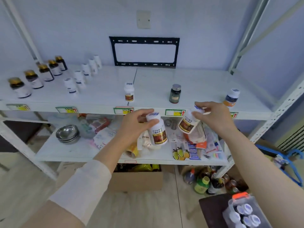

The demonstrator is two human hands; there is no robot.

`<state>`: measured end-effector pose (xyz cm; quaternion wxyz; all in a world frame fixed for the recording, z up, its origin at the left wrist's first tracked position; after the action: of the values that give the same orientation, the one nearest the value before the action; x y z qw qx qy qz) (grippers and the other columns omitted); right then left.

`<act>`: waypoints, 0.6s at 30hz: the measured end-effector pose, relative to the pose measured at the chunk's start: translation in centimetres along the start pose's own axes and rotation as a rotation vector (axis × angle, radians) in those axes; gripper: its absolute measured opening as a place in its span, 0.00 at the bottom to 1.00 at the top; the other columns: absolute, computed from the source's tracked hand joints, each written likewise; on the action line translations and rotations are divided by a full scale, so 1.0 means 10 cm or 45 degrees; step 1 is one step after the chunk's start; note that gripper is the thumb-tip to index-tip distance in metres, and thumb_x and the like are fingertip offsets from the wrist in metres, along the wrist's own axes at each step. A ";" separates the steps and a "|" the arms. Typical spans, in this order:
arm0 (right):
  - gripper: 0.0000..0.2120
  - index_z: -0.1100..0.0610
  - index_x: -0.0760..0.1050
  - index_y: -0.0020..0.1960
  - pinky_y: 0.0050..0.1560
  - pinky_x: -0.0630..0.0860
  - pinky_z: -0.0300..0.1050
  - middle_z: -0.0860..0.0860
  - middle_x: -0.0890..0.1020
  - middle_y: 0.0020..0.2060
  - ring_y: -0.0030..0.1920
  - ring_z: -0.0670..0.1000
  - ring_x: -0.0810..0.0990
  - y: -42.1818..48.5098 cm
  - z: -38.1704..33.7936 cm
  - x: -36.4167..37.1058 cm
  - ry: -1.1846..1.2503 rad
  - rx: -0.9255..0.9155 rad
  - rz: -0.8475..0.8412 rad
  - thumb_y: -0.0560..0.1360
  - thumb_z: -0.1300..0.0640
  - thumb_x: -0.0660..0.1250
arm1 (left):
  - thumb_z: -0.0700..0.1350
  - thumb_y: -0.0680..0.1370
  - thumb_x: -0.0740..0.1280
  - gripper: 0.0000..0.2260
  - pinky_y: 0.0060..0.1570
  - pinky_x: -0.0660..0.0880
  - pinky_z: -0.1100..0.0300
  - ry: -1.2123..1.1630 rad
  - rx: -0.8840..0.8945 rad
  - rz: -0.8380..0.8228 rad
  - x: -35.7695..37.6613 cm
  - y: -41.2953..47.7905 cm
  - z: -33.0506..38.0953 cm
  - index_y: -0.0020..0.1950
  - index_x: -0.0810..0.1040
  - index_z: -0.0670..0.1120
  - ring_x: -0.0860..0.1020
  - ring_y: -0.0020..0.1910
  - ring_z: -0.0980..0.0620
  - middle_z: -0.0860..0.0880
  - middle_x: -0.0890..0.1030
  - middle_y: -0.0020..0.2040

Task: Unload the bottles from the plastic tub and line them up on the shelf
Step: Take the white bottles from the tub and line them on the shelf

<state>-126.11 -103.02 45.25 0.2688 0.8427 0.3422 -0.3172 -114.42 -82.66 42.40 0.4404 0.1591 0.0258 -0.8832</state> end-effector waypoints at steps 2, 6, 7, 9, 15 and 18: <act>0.16 0.57 0.79 0.58 0.49 0.67 0.33 0.54 0.81 0.58 0.51 0.51 0.79 0.11 -0.21 0.10 0.037 -0.038 -0.016 0.70 0.59 0.70 | 0.44 0.72 0.71 0.18 0.52 0.77 0.62 0.021 0.017 0.030 -0.22 0.05 0.00 0.61 0.77 0.48 0.79 0.53 0.56 0.51 0.80 0.58; 0.15 0.57 0.80 0.57 0.38 0.68 0.25 0.53 0.83 0.54 0.45 0.49 0.79 0.44 -0.55 0.25 0.115 -0.078 -0.032 0.70 0.60 0.69 | 0.45 0.71 0.71 0.17 0.53 0.76 0.62 0.088 0.092 0.098 -0.57 0.25 0.09 0.60 0.78 0.49 0.79 0.52 0.57 0.52 0.81 0.56; 0.15 0.56 0.79 0.57 0.35 0.68 0.21 0.52 0.82 0.54 0.42 0.47 0.79 0.56 -0.63 0.27 0.132 -0.082 -0.040 0.70 0.60 0.69 | 0.45 0.71 0.71 0.17 0.53 0.76 0.62 0.099 0.117 0.115 -0.65 0.35 0.13 0.60 0.78 0.50 0.79 0.51 0.58 0.52 0.81 0.56; 0.16 0.55 0.79 0.58 0.31 0.66 0.17 0.50 0.82 0.53 0.39 0.42 0.76 0.82 -0.77 0.31 0.149 -0.111 -0.051 0.70 0.59 0.70 | 0.45 0.71 0.71 0.17 0.51 0.78 0.62 0.121 0.169 0.146 -0.80 0.58 0.24 0.60 0.78 0.50 0.78 0.48 0.63 0.54 0.80 0.54; 0.17 0.54 0.78 0.58 0.33 0.69 0.20 0.49 0.81 0.57 0.47 0.43 0.76 1.78 -1.09 0.43 0.180 -0.261 -0.043 0.70 0.58 0.70 | 0.43 0.72 0.70 0.17 0.45 0.79 0.69 0.178 0.305 0.221 -1.13 1.51 0.54 0.61 0.77 0.48 0.78 0.47 0.61 0.52 0.79 0.54; 0.16 0.54 0.78 0.58 0.31 0.70 0.22 0.48 0.80 0.55 0.48 0.44 0.75 2.27 -1.20 0.57 0.202 -0.303 -0.077 0.70 0.58 0.70 | 0.43 0.73 0.70 0.18 0.49 0.80 0.63 0.221 0.311 0.235 -1.21 1.97 0.57 0.62 0.76 0.47 0.79 0.52 0.55 0.49 0.79 0.57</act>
<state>-101.76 -106.80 54.35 0.3293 0.8166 0.4228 -0.2146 -93.62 -86.40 53.33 0.4930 0.2890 -0.0585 -0.8186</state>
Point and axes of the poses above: each hand's wrist, its own y-axis towards the middle knuckle, its own x-axis out of the palm, z = x × y, the point moved 1 cm from there along y, towards the middle knuckle
